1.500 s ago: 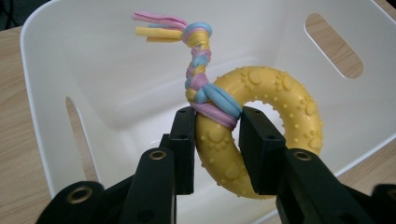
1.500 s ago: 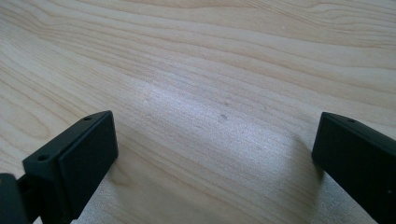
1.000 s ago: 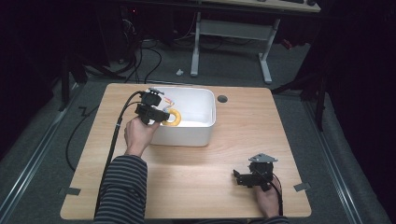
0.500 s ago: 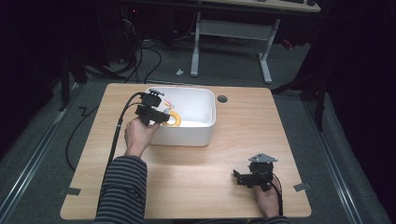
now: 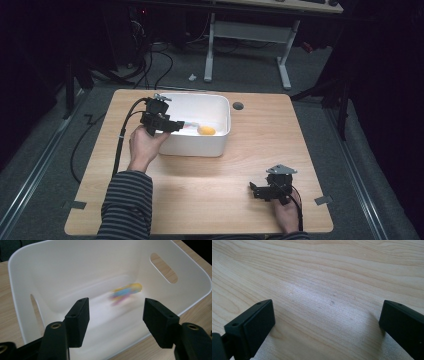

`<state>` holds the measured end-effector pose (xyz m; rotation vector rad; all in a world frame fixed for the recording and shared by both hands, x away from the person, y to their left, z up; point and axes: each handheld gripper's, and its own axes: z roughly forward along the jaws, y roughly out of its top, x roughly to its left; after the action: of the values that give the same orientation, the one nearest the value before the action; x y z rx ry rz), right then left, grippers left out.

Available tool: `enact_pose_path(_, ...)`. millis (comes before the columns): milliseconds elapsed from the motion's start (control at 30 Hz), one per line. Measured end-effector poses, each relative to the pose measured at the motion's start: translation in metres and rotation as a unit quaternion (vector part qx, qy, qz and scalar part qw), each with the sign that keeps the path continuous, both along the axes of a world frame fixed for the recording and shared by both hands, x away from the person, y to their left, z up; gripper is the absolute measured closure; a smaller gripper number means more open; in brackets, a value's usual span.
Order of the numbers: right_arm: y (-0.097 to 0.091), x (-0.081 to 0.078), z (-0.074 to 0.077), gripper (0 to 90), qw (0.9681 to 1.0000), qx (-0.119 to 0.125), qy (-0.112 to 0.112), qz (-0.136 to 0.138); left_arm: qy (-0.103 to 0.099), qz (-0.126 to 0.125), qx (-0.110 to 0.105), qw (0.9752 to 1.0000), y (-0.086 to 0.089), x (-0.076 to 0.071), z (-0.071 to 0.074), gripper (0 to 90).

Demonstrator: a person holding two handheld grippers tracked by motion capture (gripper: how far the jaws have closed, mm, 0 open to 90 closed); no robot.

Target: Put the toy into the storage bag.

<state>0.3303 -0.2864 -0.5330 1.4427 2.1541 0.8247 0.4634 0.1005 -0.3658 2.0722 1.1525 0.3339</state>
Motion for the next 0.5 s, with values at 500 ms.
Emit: enact_pose_path(500,0.000,0.000,0.000,0.1,1.0000,-0.001,0.000,0.001,-0.054,0.042,0.003,0.9976,0.034,-0.025,0.012,32.9)
